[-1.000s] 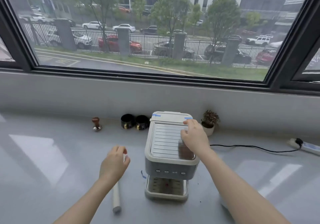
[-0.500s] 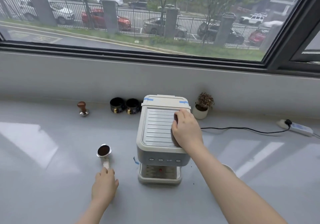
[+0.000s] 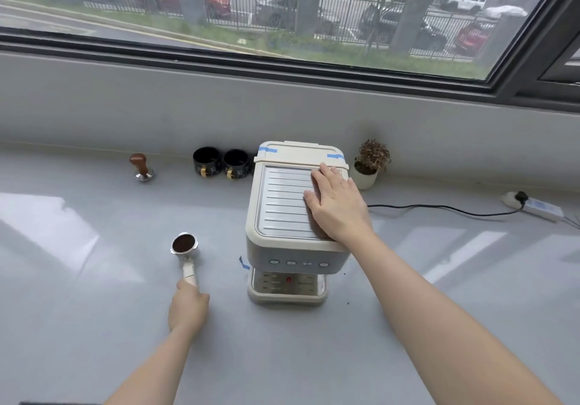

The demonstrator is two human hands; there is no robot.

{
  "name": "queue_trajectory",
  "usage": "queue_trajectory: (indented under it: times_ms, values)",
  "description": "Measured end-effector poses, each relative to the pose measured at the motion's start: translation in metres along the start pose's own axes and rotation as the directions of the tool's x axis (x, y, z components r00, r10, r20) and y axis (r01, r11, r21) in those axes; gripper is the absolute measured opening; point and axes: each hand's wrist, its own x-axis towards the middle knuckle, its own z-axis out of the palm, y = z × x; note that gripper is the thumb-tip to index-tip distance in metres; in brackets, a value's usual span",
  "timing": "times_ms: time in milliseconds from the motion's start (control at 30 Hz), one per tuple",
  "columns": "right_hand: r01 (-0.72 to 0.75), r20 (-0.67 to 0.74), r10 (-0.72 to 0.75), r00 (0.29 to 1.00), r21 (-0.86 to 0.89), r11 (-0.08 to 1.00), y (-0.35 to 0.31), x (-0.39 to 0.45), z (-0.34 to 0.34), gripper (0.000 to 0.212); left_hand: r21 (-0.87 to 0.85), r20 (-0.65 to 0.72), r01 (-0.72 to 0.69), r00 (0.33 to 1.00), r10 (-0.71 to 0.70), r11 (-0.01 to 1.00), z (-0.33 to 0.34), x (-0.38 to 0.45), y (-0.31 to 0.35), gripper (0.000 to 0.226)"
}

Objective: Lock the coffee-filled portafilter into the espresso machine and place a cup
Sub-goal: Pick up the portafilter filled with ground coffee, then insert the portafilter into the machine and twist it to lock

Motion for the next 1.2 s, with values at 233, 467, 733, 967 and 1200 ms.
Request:
queue_trajectory:
  times_ms: [233,467,733,967,1200]
  values:
    - [-0.017,-0.009,0.017,1.000,0.003,1.000,0.000,-0.002,0.000,0.057,-0.081,0.045,0.021,0.999,-0.017,0.996,-0.005,0.001,-0.004,0.027]
    - [-0.021,-0.004,0.021,1.000,0.001,1.000,-0.001,-0.004,-0.002,0.058,-0.037,0.039,-0.096,0.994,0.098,0.995,-0.019,-0.019,-0.007,0.016]
    - [-0.015,-0.023,0.016,1.000,0.017,1.000,-0.003,-0.006,-0.003,0.057,-0.091,0.069,-0.259,0.961,0.266,0.961,-0.050,-0.071,-0.011,0.013]
    - [-0.014,-0.043,0.014,0.999,0.006,1.000,0.000,-0.004,-0.001,0.058,-0.086,0.150,-0.373,0.912,0.383,0.924,-0.059,-0.097,0.006,0.028]
    - [-0.012,-0.052,0.012,0.999,0.003,1.000,-0.002,-0.004,-0.002,0.058,-0.139,0.275,-0.362,0.880,0.387,0.922,-0.051,-0.092,0.026,0.034]
